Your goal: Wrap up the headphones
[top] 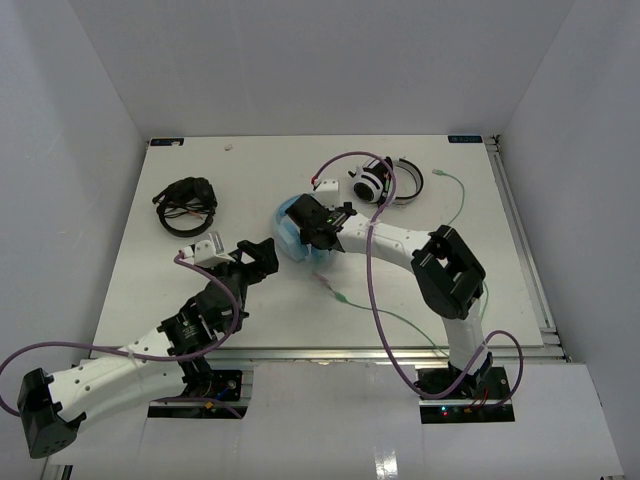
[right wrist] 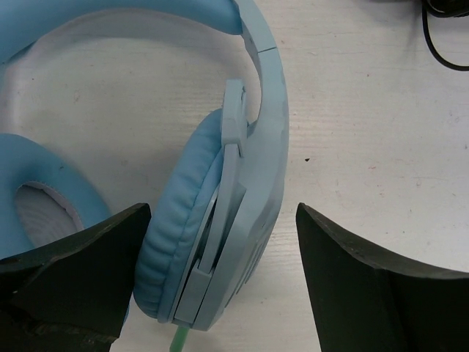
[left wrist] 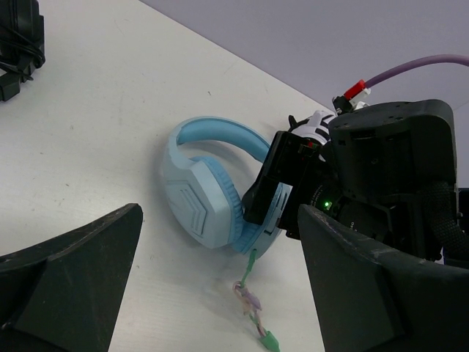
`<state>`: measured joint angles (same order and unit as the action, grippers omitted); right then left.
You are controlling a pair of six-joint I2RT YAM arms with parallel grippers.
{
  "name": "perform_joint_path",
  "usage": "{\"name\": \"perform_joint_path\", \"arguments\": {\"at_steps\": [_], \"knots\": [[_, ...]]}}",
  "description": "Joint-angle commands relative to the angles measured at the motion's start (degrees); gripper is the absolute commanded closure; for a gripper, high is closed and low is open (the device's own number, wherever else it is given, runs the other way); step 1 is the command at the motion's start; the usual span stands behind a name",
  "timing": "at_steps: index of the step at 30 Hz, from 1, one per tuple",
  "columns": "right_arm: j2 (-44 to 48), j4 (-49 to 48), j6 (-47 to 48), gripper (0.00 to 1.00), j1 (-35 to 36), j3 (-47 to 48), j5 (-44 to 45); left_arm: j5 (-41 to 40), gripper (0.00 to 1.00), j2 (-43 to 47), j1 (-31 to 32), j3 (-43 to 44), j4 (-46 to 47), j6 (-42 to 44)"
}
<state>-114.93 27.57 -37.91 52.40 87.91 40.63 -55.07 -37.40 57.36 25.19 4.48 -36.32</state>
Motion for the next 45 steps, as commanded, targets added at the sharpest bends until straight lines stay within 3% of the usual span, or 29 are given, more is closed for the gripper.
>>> {"name": "perform_joint_path", "arguments": {"at_steps": [1, 9, 13, 18, 23, 30, 37, 45], "knots": [[-2.1, 1.0, 0.7, 0.22, -0.3, 2.8, 2.3, -0.3, 0.02, 0.9, 0.0, 0.0, -0.3, -0.2], [-1.9, 0.1, 1.8, 0.54, -0.6, 0.7, 0.0, 3.6, 0.02, 0.3, 0.0, -1.4, 4.7, 4.0], [1.2, -1.3, 7.6, 0.92, -0.7, -1.6, 0.4, 4.6, 0.02, -1.3, 0.0, -1.0, 5.4, 5.5], [10.9, -1.3, 15.6, 0.92, -0.7, -5.2, 1.8, 6.3, 0.03, -3.3, 0.0, 0.0, 5.2, 6.9], [23.7, -1.3, 23.6, 0.92, 0.1, -14.0, -4.2, 8.0, 0.04, -6.2, 0.0, 3.1, 3.4, 9.0], [36.6, -1.3, 24.8, 0.92, 2.2, -25.7, -6.1, 9.2, 0.04, -8.9, 0.0, 7.5, -2.1, 8.7], [47.9, -2.4, 26.2, 0.92, 2.9, -30.7, -11.4, 21.2, 0.06, -18.4, 0.0, 19.1, -17.0, 9.4], [50.7, -5.0, 25.4, 0.92, 3.0, -33.8, -13.7, 24.8, 0.10, -27.1, 0.0, 25.1, -24.4, 10.3]]}}
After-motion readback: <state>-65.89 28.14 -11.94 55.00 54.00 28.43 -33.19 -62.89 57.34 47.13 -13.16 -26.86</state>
